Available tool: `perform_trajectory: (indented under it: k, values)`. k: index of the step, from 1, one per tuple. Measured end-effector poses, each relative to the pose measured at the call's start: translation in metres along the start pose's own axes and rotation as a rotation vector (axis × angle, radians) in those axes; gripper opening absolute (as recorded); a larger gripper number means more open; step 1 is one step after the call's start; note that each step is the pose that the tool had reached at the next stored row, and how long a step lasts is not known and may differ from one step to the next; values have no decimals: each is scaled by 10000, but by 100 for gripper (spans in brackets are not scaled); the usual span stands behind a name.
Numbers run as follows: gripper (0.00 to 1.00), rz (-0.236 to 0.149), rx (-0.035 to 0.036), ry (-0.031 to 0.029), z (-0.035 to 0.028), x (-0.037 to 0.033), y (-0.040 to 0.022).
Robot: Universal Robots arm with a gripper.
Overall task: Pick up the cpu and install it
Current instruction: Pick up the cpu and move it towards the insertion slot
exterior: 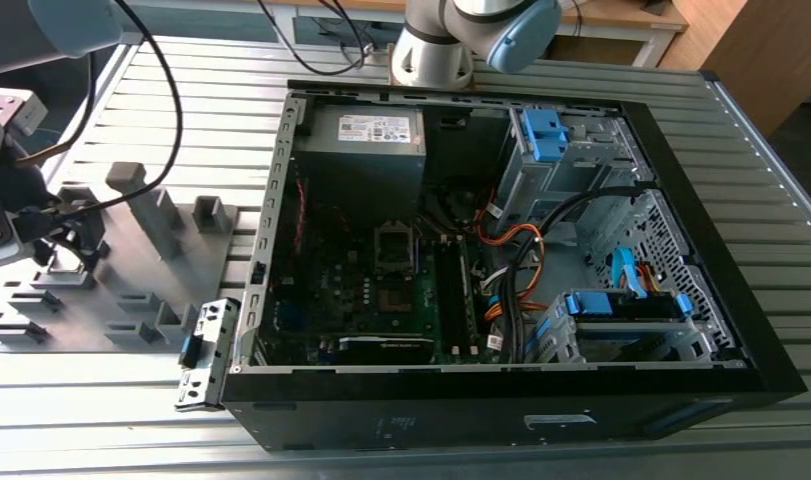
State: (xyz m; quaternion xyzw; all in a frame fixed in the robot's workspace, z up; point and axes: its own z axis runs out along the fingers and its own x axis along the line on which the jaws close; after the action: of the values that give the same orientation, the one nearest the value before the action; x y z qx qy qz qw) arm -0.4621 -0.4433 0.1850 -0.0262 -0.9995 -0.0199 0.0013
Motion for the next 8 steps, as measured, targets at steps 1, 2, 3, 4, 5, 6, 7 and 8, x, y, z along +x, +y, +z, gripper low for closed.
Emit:
perform_trajectory:
  k: [1,2,3,4,5,6,7,8]
  values:
    - [58,1,-1,-1,3,3,0]
    - [58,1,0,0,4,3,0]
    - [58,1,1,1,5,4,0]
    - [58,1,1,1,6,4,0]
    - [58,1,1,1,6,4,0]
    - [58,1,1,1,6,4,0]
    - [58,1,1,1,7,3,0]
    - [58,1,0,0,7,3,0]
